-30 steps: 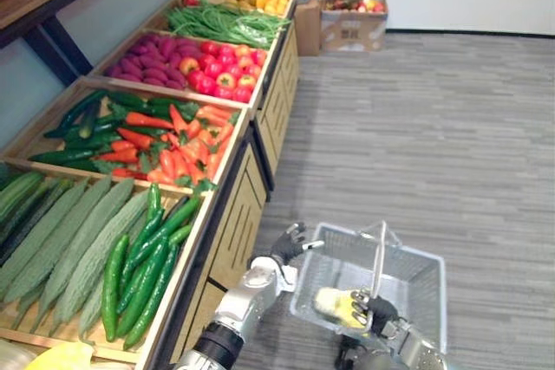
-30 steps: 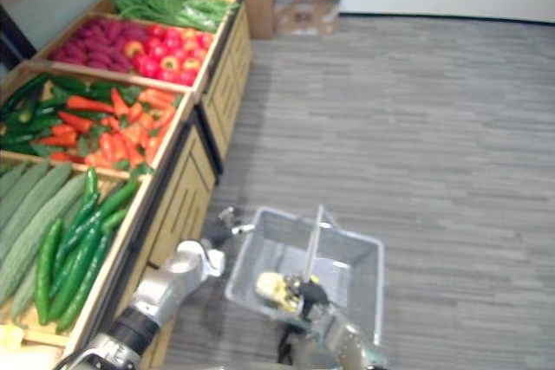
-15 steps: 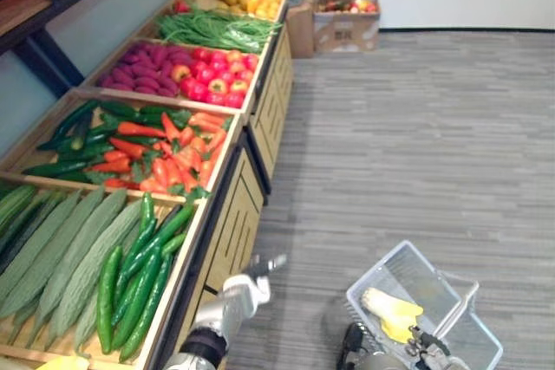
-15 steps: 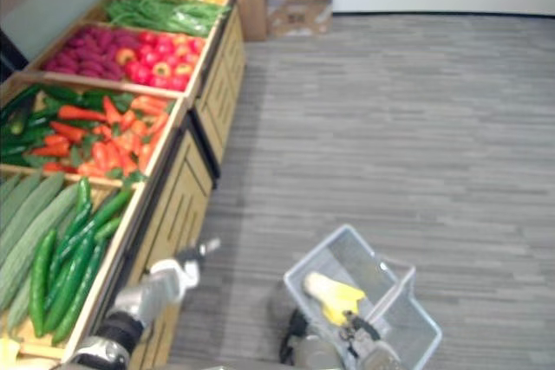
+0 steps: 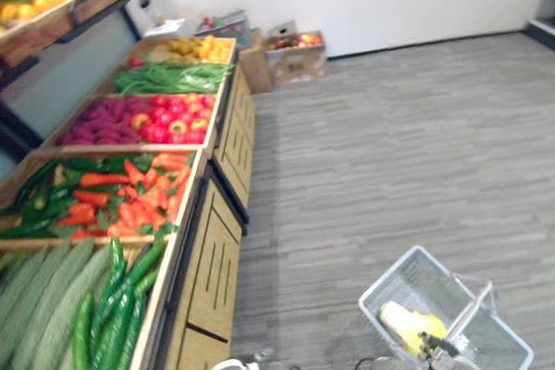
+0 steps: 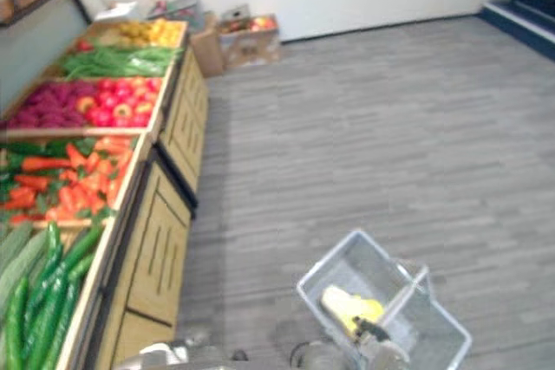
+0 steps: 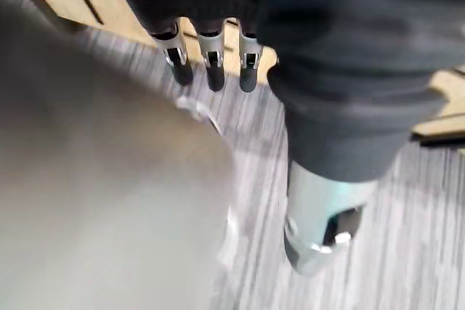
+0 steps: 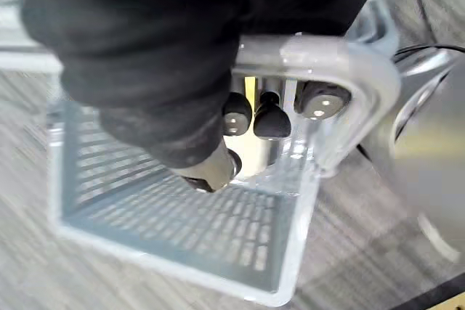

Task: Pick vegetable in the basket

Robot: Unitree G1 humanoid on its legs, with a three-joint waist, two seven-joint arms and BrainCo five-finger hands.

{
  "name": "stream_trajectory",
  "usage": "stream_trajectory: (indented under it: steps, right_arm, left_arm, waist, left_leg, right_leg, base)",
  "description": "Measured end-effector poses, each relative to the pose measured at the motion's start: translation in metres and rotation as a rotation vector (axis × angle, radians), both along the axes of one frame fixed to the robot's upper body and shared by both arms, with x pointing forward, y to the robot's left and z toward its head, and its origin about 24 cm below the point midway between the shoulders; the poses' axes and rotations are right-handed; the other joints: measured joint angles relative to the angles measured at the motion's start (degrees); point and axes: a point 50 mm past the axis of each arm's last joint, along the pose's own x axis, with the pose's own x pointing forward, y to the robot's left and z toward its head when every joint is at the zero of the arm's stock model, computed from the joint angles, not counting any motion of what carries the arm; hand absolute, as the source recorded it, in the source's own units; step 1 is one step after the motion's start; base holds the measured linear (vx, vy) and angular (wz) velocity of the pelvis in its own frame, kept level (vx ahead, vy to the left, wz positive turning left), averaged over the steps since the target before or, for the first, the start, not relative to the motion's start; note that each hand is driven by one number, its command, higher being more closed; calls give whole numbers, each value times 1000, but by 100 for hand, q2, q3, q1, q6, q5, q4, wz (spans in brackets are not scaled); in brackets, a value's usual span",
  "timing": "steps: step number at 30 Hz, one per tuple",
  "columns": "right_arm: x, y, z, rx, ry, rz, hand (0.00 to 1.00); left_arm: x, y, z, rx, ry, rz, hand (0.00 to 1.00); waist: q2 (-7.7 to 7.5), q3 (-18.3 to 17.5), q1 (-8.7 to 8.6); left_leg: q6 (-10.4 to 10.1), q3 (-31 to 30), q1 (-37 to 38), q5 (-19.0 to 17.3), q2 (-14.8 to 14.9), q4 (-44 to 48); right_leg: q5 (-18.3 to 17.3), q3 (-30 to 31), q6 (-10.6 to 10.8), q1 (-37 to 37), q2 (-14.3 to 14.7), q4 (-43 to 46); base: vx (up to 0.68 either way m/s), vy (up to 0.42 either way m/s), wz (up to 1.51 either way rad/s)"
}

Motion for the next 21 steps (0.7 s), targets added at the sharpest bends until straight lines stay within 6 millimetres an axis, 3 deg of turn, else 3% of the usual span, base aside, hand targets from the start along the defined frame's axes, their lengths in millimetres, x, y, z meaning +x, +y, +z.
stream_trajectory:
  steps: [3,4,5,6,7,8,9,10,11,12,13,14,15,17,18,20,21]
  right_arm:
    - [-7,-1,-2,-8,44,24,100]
    - [-7,1,-4,2,52,18,100]
    - [-7,4,-5,30,42,-7,100]
    - [-9,8,-6,45,42,-16,100]
    - [-16,12,-8,64,56,-36,100]
    - [-19,14,-9,72,66,-44,100]
    - [-20,15,-10,78,60,-62,100]
    - [-5,10,-6,63,9,-95,100]
    - [-2,7,-5,57,-2,-109,100]
    - [-1,2,-3,48,-7,-129,100]
    - [1,-1,-2,39,-12,-154,100]
    - [4,-2,-1,41,-27,-173,100]
    - [10,-3,1,49,-61,-211,100]
    - [15,-6,4,51,-86,-234,100]
    - [16,-6,4,49,-93,-242,100]
    - [14,-7,4,56,-87,-268,100]
    - [11,-5,3,70,-85,-303,100]
  left_arm:
    - [-19,6,-3,39,32,10,0]
    - [-39,7,-6,53,85,26,0]
    - [-52,9,-8,58,131,37,0]
    - [-59,12,-9,63,157,43,0]
    - [-71,17,-9,80,196,40,0]
    - [-75,21,-9,90,209,35,0]
    - [-81,26,-8,116,232,21,0]
    - [-80,29,-8,151,254,-25,0]
    - [-81,29,-8,162,271,-53,0]
    - [-82,27,-8,178,297,-129,0]
    - [-81,24,-8,179,305,-174,0]
    - [-78,22,-8,186,305,-198,0]
    - [-72,22,-8,190,295,-189,0]
    - [-59,18,-8,172,260,-179,0]
    - [-53,16,-8,166,247,-187,0]
    - [-40,16,-7,174,222,-212,0]
    - [-36,17,-7,186,219,-241,0]
  waist:
    - [60,-23,-4]
    - [33,-57,42]
    - [-60,-142,81]
    - [-141,-203,92]
    - [-335,-389,100]
    - [-428,-495,115]
    - [-482,-635,143]
    - [-594,-599,117]
    - [-600,-588,109]
    - [-530,-593,124]
    - [-436,-578,124]
    - [-362,-548,114]
    - [-328,-533,83]
    - [-201,-380,-57]
    - [-141,-319,-99]
    - [-133,-165,-177]
    - [-143,-98,-191]
  left_leg:
    - [225,23,-75,201,-150,-388]
    - [485,-14,-44,367,-139,-396]
    - [660,-3,-58,421,-149,-354]
    - [692,9,-59,402,-197,-372]
    - [729,9,-35,383,-398,-556]
    - [776,4,6,408,-545,-799]
    - [865,75,80,428,-724,-1154]
    - [959,147,198,354,-883,-1183]
    - [929,157,290,350,-936,-1211]
    - [906,181,617,364,-995,-1419]
    - [911,176,874,364,-983,-1602]
    - [916,169,1085,360,-978,-1734]
    - [916,117,1303,342,-953,-1891]
    - [874,14,1656,311,-736,-2113]
    - [854,-13,1743,299,-603,-2136]
    - [834,-67,1854,288,-387,-2175]
    - [696,-183,1889,217,-289,-2182]
  right_leg:
    - [201,122,152,362,142,-601]
    - [168,213,101,383,190,-618]
    - [133,270,74,373,200,-634]
    - [92,289,102,354,160,-632]
    - [-11,287,211,249,12,-601]
    - [-65,269,320,185,-101,-549]
    - [-155,23,360,-251,-470,607]
    - [52,-235,358,-816,-930,2043]
    - [255,-373,285,-949,-1092,2405]
    - [714,-720,62,-1019,-1403,2967]
    - [1085,-852,55,-1044,-1539,3302]
    - [1239,-838,54,-1162,-1597,3675]
    - [1031,-774,34,-1365,-1593,3953]
    - [560,-1011,99,-1587,-1446,3629]
    - [523,-1133,88,-1682,-1364,3185]
    - [707,-1164,356,-1839,-1205,1713]
    - [950,-1103,593,-1840,-1161,770]
  base:
    - [44,-35,-40]
    - [122,55,-72]
    - [145,46,-60]
    - [206,40,-16]
    - [201,41,6]
    - [296,33,4]
    - [305,30,1]
    - [308,41,-1]
    - [318,99,1]
    - [354,127,-2]
    - [362,118,-6]
    - [357,92,-2]
    - [404,27,7]
    - [375,-47,25]
    - [271,-114,32]
    - [268,-158,33]
    - [283,-267,41]
